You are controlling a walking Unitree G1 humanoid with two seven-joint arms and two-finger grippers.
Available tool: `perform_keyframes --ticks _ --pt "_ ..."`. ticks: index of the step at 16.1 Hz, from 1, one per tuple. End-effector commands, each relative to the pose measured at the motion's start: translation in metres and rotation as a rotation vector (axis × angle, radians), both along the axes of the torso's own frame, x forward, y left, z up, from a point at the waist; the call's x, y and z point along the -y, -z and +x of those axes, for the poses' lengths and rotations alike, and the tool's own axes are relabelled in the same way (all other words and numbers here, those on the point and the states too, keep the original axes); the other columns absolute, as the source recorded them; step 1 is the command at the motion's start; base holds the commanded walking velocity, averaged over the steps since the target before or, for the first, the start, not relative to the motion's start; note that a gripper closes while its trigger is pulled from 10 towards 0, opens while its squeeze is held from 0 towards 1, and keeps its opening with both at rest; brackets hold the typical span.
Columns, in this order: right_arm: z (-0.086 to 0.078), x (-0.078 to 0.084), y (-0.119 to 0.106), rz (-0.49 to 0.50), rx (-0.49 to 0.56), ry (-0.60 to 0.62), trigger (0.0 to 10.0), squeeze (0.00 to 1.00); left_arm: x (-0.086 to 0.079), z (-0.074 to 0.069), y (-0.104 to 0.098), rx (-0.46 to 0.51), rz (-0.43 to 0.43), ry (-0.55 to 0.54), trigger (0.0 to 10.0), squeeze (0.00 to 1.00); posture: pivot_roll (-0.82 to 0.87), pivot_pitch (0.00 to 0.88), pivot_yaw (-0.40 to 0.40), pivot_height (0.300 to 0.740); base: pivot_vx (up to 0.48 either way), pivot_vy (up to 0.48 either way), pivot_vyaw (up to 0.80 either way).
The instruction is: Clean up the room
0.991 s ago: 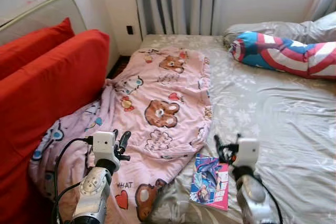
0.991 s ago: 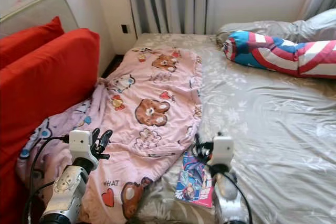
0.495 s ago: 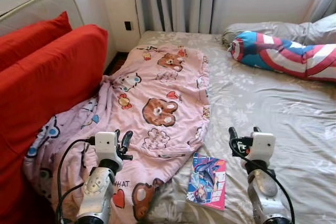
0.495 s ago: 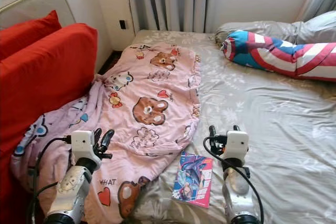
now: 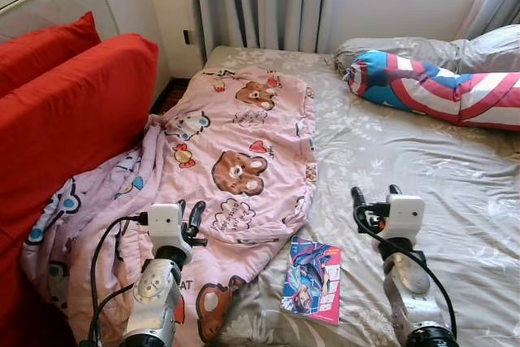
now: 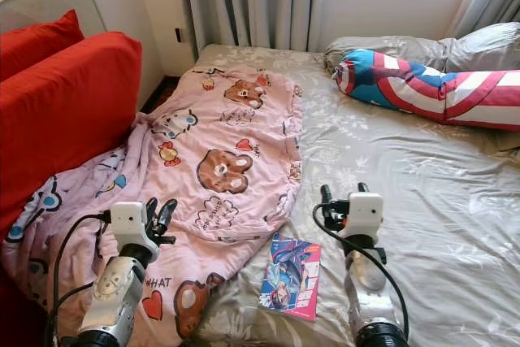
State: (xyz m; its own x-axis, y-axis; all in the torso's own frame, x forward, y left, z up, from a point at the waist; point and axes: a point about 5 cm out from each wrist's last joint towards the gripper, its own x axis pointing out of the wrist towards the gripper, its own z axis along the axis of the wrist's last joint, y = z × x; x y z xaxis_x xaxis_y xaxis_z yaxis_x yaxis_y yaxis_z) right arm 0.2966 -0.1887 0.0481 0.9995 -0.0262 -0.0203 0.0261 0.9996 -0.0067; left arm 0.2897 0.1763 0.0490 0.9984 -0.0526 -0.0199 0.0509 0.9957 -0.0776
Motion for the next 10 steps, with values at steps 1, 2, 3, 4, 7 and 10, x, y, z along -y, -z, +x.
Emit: perform_keyframes --ticks 1,2,3,4,7,10 --pt "0.0025 -0.003 -0.0017 -0.003 0.001 -0.011 10.0 0.0 -0.0035 0.0007 -0.0004 0.005 -0.004 -0.017 10.0 0.0 -0.03 0.0 -0.029 0.74 0.0 0.0 0.0" --pt "0.0027 -0.0029 -0.0013 -0.002 -0.003 -0.009 10.0 0.0 -0.0029 0.0014 -0.0011 0.007 -0.003 -0.016 10.0 0.0 -0.04 0.0 -0.025 0.74 0.0 0.0 0.0" --pt "0.0029 -0.0021 -0.0016 -0.002 -0.003 -0.007 10.0 0.0 -0.0025 0.0028 -0.0027 0.012 -0.005 -0.018 10.0 0.0 -0.04 0.0 -0.022 0.74 0.0 0.0 0.0" --pt "0.0031 -0.001 -0.0022 -0.003 -0.002 -0.004 10.0 0.0 -0.0016 0.0047 -0.0049 0.018 -0.009 -0.019 10.0 0.0 -0.04 0.0 -0.015 0.74 0.0 0.0 0.0" --pt "0.0019 -0.0006 -0.0002 -0.004 -0.009 0.005 10.0 0.0 0.0026 0.0052 -0.0066 0.025 -0.011 -0.002 10.0 0.0 -0.03 0.0 -0.008 0.74 0.0 0.0 0.0" --pt "0.0007 -0.0027 0.0016 -0.005 -0.016 0.005 10.0 0.0 0.0022 0.0038 -0.0061 0.024 -0.009 0.0 10.0 0.0 -0.03 0.0 -0.005 0.74 0.0 0.0 0.0"
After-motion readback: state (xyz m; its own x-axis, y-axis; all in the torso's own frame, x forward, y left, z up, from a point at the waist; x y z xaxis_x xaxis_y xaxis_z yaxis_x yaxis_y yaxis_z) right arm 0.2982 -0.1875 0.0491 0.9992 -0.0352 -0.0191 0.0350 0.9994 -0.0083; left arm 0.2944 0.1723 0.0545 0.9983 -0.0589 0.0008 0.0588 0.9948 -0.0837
